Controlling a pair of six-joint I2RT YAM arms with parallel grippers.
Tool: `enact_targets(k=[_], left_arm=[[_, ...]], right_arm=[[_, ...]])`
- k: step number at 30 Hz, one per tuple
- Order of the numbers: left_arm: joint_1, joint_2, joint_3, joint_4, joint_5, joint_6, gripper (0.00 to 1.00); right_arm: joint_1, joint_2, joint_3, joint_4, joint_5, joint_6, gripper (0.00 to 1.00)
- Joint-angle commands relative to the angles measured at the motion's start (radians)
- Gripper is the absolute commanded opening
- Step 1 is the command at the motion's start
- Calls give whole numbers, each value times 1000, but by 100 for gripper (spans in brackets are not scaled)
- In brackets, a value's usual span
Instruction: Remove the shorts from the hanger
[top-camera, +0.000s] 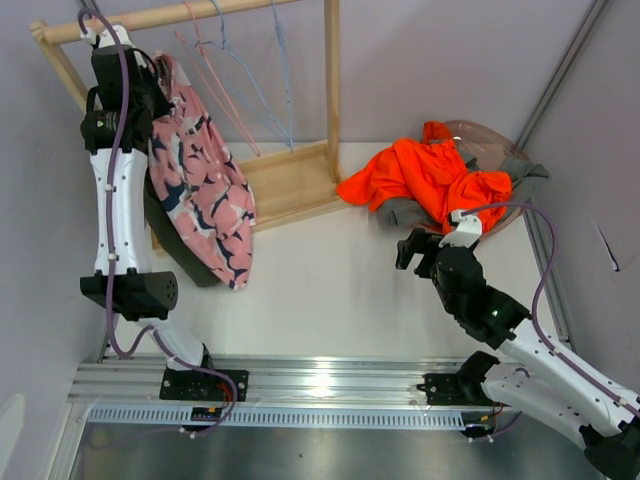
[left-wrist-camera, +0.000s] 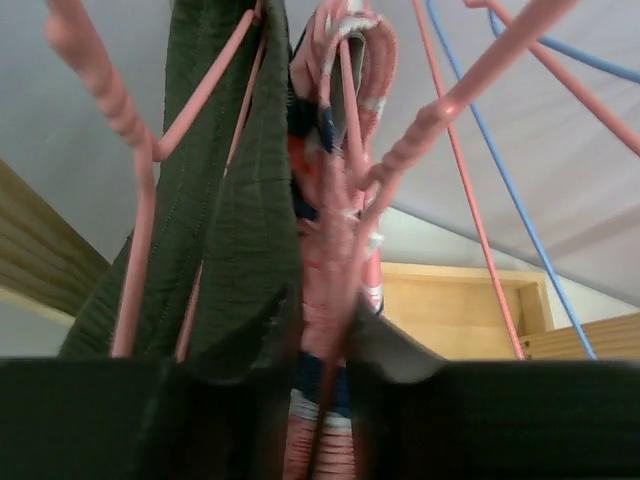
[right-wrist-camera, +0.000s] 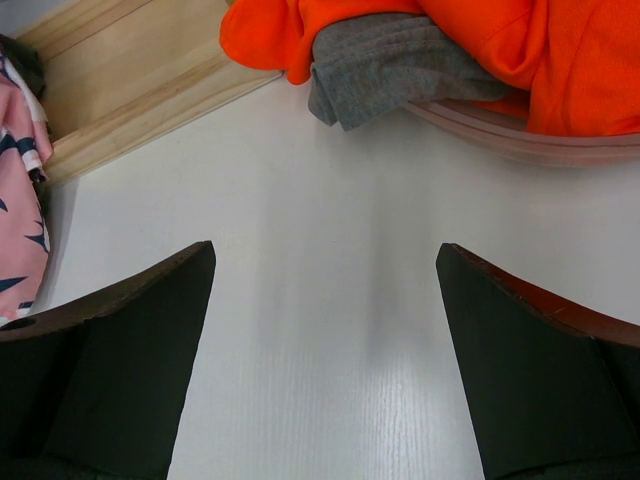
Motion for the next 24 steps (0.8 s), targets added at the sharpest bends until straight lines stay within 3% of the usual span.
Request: enact_targets(k=[1,3,8,15,21,24], left_arm=[[10,-8,75,-23,18,-19,11],[10,-34,58,-4,26,-19,0],[10,-86,59,14,84,-24,0],[-11,-84,237,-10,180,-42,0],[-56,-147,195,8,190,-56,0],[-95,-187,86,29,184,-53,0]], right_arm=[[4,-8,-4,6,32,-2,99],[4,-6,-8,12,31,-2,99],[4,20,-8,45,9,11,99],[56,81,34,88,5,11,100],[263,231,201,246,-35,-149,99],[390,417,433,277,-14,-242,99]])
